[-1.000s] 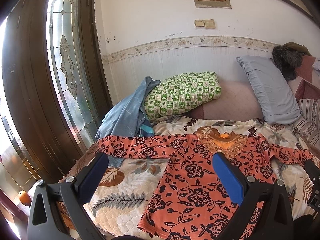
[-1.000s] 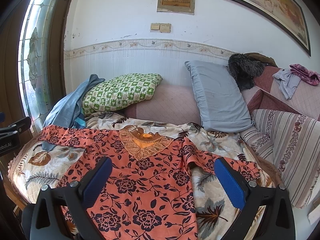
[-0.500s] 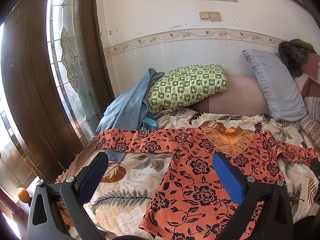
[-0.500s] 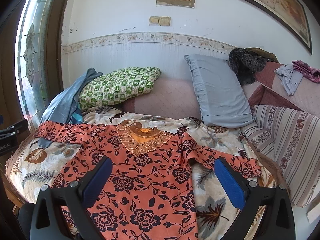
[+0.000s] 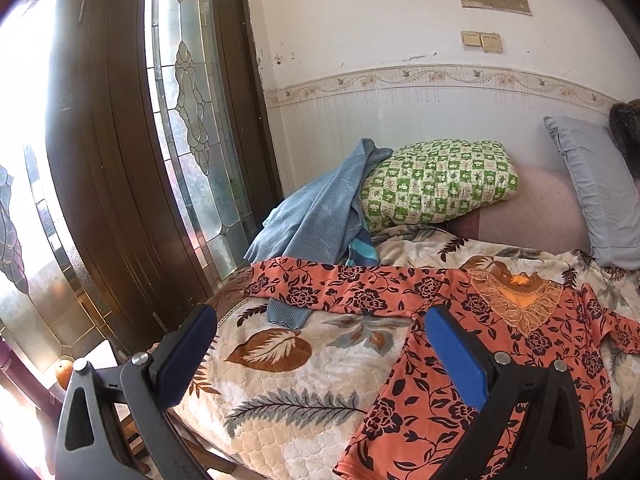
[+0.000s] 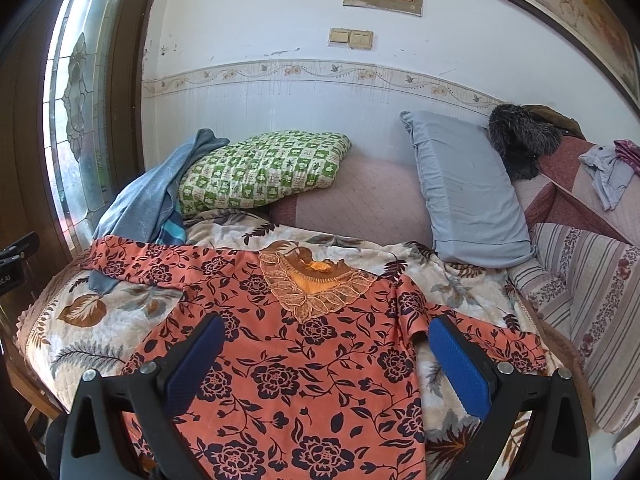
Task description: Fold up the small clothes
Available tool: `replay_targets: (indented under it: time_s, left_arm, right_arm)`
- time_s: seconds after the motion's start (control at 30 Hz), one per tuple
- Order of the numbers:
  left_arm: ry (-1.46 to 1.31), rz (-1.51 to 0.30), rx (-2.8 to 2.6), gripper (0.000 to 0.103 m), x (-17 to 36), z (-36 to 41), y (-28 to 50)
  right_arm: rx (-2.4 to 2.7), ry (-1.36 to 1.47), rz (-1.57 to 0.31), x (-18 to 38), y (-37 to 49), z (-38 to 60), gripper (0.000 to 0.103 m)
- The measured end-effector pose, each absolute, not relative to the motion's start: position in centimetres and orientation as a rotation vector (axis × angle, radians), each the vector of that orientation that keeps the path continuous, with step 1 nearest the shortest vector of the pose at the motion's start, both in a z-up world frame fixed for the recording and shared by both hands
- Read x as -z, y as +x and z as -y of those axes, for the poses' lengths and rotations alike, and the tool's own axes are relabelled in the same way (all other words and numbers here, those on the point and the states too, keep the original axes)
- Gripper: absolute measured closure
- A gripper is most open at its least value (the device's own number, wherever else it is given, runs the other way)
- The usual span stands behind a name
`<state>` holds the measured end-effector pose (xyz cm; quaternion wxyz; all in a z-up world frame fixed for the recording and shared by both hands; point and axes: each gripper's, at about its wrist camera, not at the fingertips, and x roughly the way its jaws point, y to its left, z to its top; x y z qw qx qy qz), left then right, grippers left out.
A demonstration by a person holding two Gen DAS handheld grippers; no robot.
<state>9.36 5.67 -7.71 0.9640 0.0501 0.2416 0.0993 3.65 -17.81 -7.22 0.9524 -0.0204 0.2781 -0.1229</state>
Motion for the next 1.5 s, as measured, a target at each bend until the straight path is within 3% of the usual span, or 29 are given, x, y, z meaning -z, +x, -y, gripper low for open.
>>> replay_targets:
  time_s: [0.4,0.6,0.77,0.83,1.03,1.07,1.33,1.47,1.5]
  left_arm:
    - [0.097,-0.526,-0.138,0.000,8.7,-3.6,11.0]
    - [0.053,-0.824,0.094,0.000,15.9,2.0,18.1]
    - [0.040,-0.964,0.185,0.000,21.8,8.6,22.9]
    - [0.053,-0.960,0.199,0.000,23.0,11.2,24.1]
    - [0.019,-0.928,0.280,0.000,25.5,14.3,25.4]
    - [0.020,-0.921,0.289,0.000,26.0,14.3,25.5]
    - [0.077,-0.940,0.205,0.000,28.9,12.5,27.1]
    - [0.081,-0.928,0.138,0.000,29.4,11.3,28.0]
    - [0.075,-0.931,0.143,0.000,29.4,11.2,28.1]
  right_arm:
    - [0.282,-0.009,-0.585,8.4,4.1,20.4,0.000]
    - [0.377,0.134,-0.652,12.3,4.1,29.0,0.000]
    - [0.501,0.431,-0.702,17.5,3.0,42.9,0.001]
    - [0.506,0.593,-0.689,19.8,2.5,48.4,0.005]
    - [0.424,1.168,-0.619,27.8,2.8,58.2,0.030]
    - [0.436,1.206,-0.612,28.7,3.1,59.0,0.037]
    - [0.667,1.446,-0.460,34.2,1.6,65.7,0.042]
    - [0.685,1.449,-0.410,34.5,2.4,67.4,0.053]
    - [0.698,1.443,-0.410,34.7,2.7,67.8,0.064]
